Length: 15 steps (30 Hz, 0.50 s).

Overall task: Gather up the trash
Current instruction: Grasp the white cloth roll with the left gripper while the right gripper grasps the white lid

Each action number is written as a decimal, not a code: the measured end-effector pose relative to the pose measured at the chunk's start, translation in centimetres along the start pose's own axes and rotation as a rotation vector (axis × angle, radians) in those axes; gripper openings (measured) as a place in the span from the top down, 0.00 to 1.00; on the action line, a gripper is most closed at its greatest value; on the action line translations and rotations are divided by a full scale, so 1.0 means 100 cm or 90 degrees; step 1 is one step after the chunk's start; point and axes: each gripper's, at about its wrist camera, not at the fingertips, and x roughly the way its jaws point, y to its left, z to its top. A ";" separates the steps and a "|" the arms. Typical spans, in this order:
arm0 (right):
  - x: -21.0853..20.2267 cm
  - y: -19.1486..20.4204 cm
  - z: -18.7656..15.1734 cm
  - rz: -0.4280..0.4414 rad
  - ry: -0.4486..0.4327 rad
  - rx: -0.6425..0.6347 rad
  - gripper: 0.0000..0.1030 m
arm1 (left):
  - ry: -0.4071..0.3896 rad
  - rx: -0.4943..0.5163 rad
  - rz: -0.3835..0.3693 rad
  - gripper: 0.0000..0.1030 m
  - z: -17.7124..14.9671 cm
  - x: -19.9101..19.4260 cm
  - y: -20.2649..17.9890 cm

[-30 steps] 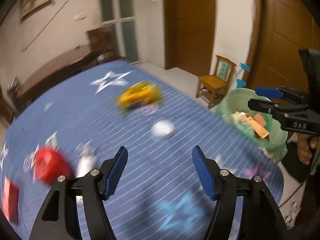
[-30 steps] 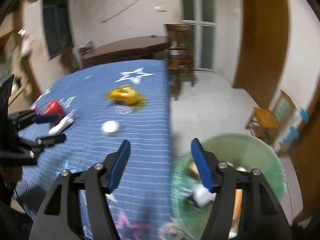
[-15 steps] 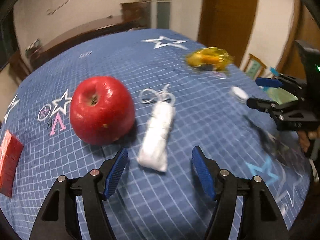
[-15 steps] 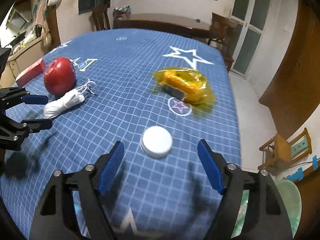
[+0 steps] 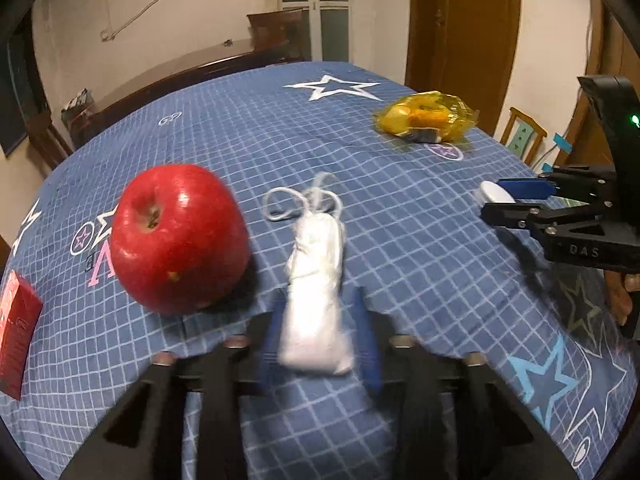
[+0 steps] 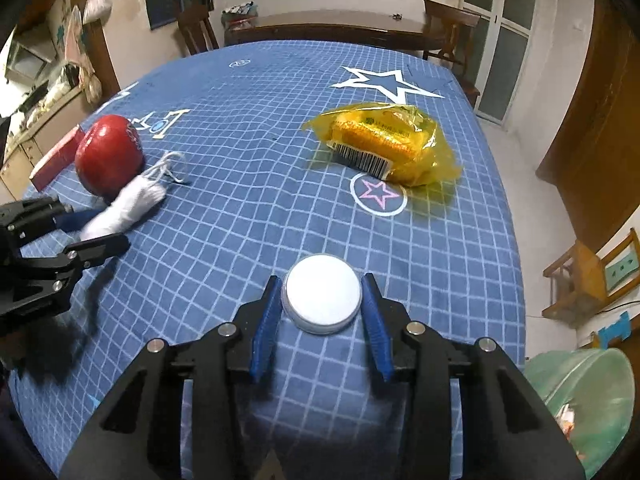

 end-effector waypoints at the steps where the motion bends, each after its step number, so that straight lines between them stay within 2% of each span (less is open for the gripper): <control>1: -0.003 0.000 -0.003 0.004 -0.004 0.003 0.62 | 0.000 0.001 0.005 0.76 -0.001 -0.002 -0.002; 6: -0.027 0.011 -0.019 0.025 -0.030 0.019 0.62 | 0.008 -0.004 0.008 0.76 -0.017 -0.022 -0.001; 10: -0.053 0.029 -0.034 0.035 -0.060 0.022 0.62 | -0.012 -0.016 -0.012 0.76 -0.032 -0.057 -0.001; 15: -0.085 0.052 -0.051 0.046 -0.100 0.018 0.62 | -0.032 -0.015 0.000 0.76 -0.033 -0.084 -0.014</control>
